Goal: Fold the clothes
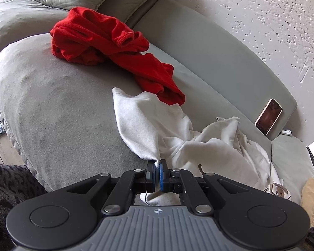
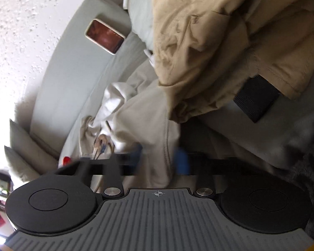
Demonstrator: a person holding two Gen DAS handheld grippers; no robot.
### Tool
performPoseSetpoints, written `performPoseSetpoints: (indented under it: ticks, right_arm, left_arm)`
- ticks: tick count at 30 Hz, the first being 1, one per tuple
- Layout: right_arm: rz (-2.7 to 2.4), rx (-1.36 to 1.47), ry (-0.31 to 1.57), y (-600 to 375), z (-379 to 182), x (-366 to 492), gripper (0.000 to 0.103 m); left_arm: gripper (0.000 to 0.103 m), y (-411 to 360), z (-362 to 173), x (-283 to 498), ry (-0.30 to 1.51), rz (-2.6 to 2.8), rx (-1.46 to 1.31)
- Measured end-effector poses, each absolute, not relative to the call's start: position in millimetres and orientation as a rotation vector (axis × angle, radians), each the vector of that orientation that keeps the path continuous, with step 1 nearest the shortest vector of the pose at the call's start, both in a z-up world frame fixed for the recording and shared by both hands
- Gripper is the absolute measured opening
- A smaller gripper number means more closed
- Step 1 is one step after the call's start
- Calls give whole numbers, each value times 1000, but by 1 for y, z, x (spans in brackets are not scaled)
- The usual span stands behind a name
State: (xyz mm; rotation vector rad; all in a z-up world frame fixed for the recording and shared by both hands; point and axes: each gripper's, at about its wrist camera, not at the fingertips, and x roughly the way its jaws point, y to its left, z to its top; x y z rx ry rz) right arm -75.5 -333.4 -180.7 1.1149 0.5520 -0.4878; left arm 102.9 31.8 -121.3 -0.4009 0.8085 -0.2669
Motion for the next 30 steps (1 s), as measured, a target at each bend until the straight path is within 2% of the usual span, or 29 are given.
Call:
performPoseSetpoints:
  ticks: [4,10,13,15,16,17,24,27,30]
  right_arm:
    - [-458,866,541,-321,-133,-60,4]
    - [-501,584,404,-334,-32,-55,4]
    - [-566,483,430,-352,-7,-56,6]
    - [-616,469,521,-370,-10,-53,27]
    - [-659,483,551,-378,-15,-55,45]
    - [-698,500,561,-384,-19,-59,49]
    - [-616,689,534,-388,-49,-117,51]
    - [-489,831,598,-380,-81,-121,52]
    - [-479,892,620,-374,-101,-116,42]
  left_arm:
    - [3,31,-122,104,817,-272,-404]
    - [3,21,-124,104,844,-332,-368]
    - [3,12,-124,102,848,-362,-327]
    - [3,9,-124,101,846,-354,-309]
    - [3,10,-125,101,848,-352,-320]
    - [3,11,-125,102,851,-350,-331]
    - [3,15,-124,102,831,-327,-371]
    - [3,14,-121,100,799,-319,-375]
    - [3,13,-116,95,750,-313,-360]
